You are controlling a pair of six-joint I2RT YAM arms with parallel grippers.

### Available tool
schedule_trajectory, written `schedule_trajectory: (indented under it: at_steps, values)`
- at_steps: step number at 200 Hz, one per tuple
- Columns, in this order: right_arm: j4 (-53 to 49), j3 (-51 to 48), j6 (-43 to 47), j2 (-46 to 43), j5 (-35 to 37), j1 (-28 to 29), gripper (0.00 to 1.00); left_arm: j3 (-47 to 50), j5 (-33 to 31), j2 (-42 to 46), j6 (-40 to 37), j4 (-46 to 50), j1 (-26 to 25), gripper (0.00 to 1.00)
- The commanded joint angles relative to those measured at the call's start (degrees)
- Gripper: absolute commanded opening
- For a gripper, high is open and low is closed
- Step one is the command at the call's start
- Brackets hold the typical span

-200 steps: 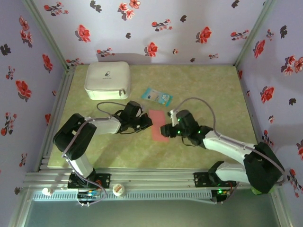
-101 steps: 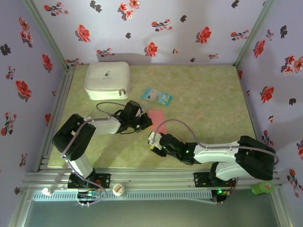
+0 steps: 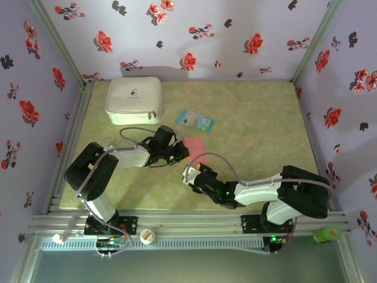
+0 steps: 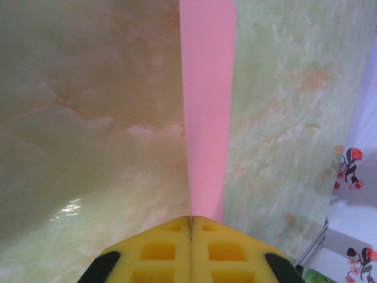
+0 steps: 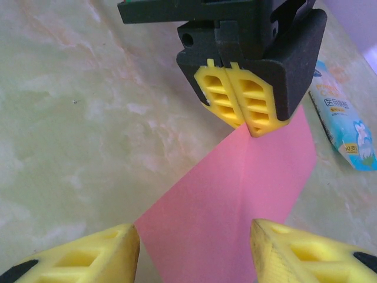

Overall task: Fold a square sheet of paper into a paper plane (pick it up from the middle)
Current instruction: Third fold the triangle at the center of the table.

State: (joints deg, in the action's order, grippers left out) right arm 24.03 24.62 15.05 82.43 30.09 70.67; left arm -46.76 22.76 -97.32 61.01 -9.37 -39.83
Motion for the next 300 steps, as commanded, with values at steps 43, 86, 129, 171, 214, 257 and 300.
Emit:
schedule_trajectory:
  at_steps: [43, 86, 129, 171, 214, 257, 300]
  values:
    - [3.64, -0.01, -1.81, 2.42, 2.33, 0.68, 0.51, 0.08, 0.97, 1.08, 0.95, -0.81, 0.28, 0.02]
    - [5.5, -0.54, -3.01, 1.95, 3.51, 0.61, 0.45, 0.16, 0.94, 0.99, 1.04, -0.92, 0.28, 0.02]
    - [4.93, -1.4, -3.93, 0.59, 3.62, 0.66, 0.36, 0.09, 0.97, 0.83, 1.04, -0.92, 0.24, 0.02]
    - [5.06, -2.2, -5.78, -0.37, 3.93, 0.67, 0.24, 0.01, 0.94, 0.41, 1.13, -1.0, 0.27, 0.02]
    - [5.24, -2.21, -6.47, -0.27, 4.05, 0.65, 0.11, 0.15, 0.9, 0.59, 1.04, -0.91, 0.28, 0.03]
    - [4.23, -1.72, -8.71, -0.24, 2.81, 0.61, 0.03, 1.09, -0.72, 1.56, 1.04, 0.22, 0.27, 0.17]
    - [1.33, -0.68, -15.26, -0.96, -6.79, -1.7, 0.0, 1.47, -9.38, 7.81, -1.16, 8.9, 0.5, 0.44]
